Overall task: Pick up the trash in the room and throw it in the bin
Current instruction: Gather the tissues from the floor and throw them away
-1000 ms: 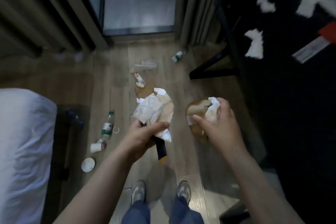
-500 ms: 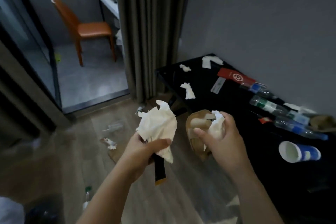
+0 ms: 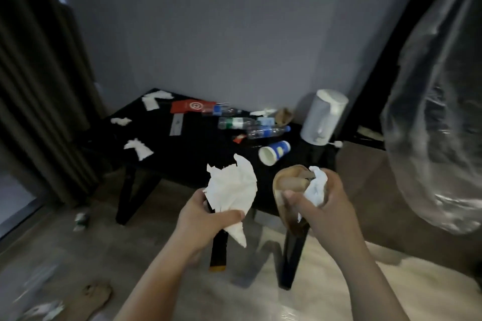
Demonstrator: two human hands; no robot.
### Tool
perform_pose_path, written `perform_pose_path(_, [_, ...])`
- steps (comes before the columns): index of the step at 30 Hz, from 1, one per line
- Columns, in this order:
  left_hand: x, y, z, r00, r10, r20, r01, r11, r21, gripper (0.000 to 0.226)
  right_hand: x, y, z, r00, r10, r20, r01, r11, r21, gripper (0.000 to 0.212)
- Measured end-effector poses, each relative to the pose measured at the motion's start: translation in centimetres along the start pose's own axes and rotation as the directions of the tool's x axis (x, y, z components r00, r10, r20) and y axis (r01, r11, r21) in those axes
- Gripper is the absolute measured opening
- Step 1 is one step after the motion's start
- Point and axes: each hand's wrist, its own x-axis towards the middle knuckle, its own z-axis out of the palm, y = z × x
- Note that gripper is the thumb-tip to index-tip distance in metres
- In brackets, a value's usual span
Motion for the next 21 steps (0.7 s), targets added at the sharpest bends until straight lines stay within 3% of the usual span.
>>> perform_pose_path(9, [-4.7,1.3,19.4,0.919,0.039,0.392,-0.074,0.994,0.074,0.065,-8.4,7.3,-17.7,0.911,0.155,-0.382,-0.135,0.988,0.078,0.061])
perform_pose_path(14, [-11.7,0.3,29.8,0.789,0.05,0.612,-0.134,0.987,0.091,0.062,-15.8,10.9,-27.0,0.79,0.218,-0.573,-0.203,0.975,0.091,0.067])
perform_pose_path(21, [-20.6,-1.8,40.4,0.627,-0.012,0.779,-0.163,0.976,0.146,0.06,-26.3,14.2,-36.0,0.625,0.267,-0.734,-0.259,0.957,0.127,0.059])
